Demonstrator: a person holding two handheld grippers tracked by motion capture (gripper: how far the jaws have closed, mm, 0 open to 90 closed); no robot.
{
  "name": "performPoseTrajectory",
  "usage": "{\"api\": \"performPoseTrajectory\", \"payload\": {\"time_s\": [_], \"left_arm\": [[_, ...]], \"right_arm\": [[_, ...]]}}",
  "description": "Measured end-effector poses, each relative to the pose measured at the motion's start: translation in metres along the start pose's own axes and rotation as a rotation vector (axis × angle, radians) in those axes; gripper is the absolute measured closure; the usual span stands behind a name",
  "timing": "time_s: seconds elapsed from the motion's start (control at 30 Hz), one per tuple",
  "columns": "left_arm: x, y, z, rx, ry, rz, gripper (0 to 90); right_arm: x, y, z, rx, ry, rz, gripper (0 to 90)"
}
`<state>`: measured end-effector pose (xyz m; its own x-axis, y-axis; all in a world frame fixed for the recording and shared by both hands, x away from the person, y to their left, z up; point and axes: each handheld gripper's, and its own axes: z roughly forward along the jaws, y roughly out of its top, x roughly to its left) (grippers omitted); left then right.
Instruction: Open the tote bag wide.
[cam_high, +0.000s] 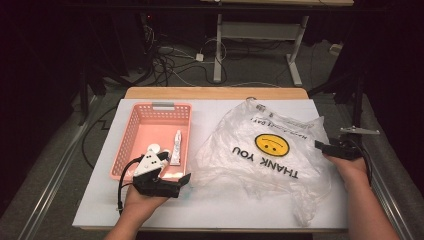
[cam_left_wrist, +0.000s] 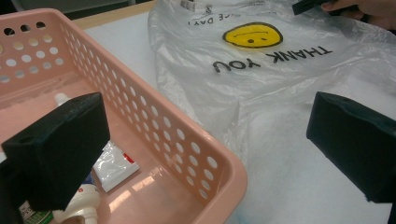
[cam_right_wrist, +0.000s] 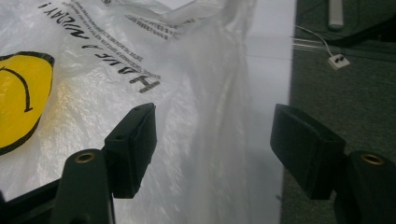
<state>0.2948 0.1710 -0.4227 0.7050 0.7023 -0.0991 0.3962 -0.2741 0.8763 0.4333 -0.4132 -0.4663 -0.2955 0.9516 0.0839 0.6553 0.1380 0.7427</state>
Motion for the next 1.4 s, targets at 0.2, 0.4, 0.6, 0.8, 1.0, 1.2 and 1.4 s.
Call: {"api": "performPoseTrajectory", "payload": {"time_s": [0.2,0.4,0.6,0.8,1.0,1.2,1.4], "left_arm": [[0.001,-0.001,-0.001,0.001,-0.001,-0.006,0.0],[0.0,-0.001,-0.001,0.001,-0.003,-0.007,0.0],[0.0,-0.001,0.0,0.001,-0.01,-0.011,0.0],[0.002,-0.001,0.002,0.009,-0.012,-0.013,0.0],[0.005,0.0,0.003,0.003,-0.013,-0.022,0.0],[0.01,0.001,0.002,-0.013,-0.016,-0.031,0.0],[0.009,0.002,0.001,-0.024,-0.019,-0.023,0.0]], "right_arm": [[0.007,0.004,0.015,0.066,0.028,-0.068,47.6],[0.016,0.002,0.015,0.056,0.041,-0.104,87.9],[0.019,-0.002,0.011,0.053,0.041,-0.058,90.0],[0.008,-0.004,0.002,0.035,-0.017,0.0,90.0],[-0.005,0.005,0.0,0.001,-0.065,0.049,90.0],[-0.014,0.009,-0.005,-0.06,-0.146,0.127,90.0],[-0.017,-0.008,-0.029,-0.09,-0.191,0.156,90.0]]}}
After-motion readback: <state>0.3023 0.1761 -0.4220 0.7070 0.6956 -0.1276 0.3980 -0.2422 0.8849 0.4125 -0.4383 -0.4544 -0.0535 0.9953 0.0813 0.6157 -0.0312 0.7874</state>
